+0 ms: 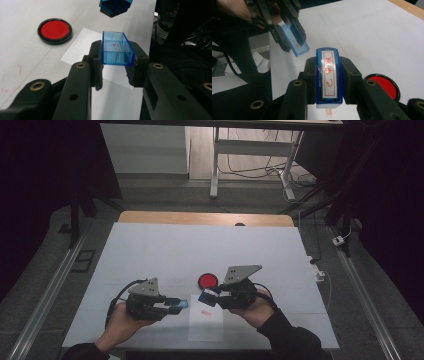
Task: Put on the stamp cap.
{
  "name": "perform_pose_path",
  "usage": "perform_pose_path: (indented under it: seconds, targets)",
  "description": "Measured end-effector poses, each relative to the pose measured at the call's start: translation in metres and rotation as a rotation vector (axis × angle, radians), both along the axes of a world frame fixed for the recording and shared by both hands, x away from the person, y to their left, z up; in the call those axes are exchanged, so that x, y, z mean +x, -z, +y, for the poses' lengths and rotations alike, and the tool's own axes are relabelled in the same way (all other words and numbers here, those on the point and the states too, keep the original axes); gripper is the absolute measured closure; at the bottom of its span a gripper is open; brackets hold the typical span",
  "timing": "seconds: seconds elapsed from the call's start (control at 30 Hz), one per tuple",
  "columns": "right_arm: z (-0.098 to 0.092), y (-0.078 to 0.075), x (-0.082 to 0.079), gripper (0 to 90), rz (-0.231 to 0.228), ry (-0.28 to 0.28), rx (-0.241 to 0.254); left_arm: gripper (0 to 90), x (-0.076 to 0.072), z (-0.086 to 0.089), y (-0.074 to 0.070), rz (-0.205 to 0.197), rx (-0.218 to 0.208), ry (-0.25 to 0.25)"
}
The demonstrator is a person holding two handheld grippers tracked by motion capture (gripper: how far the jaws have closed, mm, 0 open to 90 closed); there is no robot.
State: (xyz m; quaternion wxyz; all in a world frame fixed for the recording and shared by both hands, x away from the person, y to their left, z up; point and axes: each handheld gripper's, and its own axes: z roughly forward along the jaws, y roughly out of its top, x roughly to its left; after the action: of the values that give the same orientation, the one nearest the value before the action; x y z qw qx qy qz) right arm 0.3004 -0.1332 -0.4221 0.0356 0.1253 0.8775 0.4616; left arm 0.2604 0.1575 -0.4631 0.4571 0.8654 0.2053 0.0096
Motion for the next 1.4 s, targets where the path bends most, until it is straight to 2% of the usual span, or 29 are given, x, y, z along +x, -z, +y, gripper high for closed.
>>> perform_pose_path:
  seconds: [0.2, 0.47, 0.8, 1.27, 1.4]
  targets:
    - [0.001, -0.002, -0.001, 69.6, 0.000, -0.014, 0.020, 68.5, 0.008, -0.009, 0.003, 0.009, -0.019, 0.054]
    - [0.002, -0.003, -0.004, 69.6, -0.001, -0.043, 0.040, 68.6, 0.015, -0.020, 0.007, -0.003, -0.005, 0.121]
    - [0.007, -0.003, -0.008, 69.7, -0.001, -0.116, 0.064, 68.7, 0.024, -0.033, 0.013, -0.002, -0.033, 0.229]
    - [0.011, -0.002, -0.011, 69.8, 0.001, -0.179, 0.069, 68.9, 0.028, -0.038, 0.017, -0.022, -0.057, 0.302]
    - [0.011, -0.003, -0.011, 69.8, 0.009, -0.203, 0.076, 69.0, 0.028, -0.036, 0.016, -0.016, -0.096, 0.334]
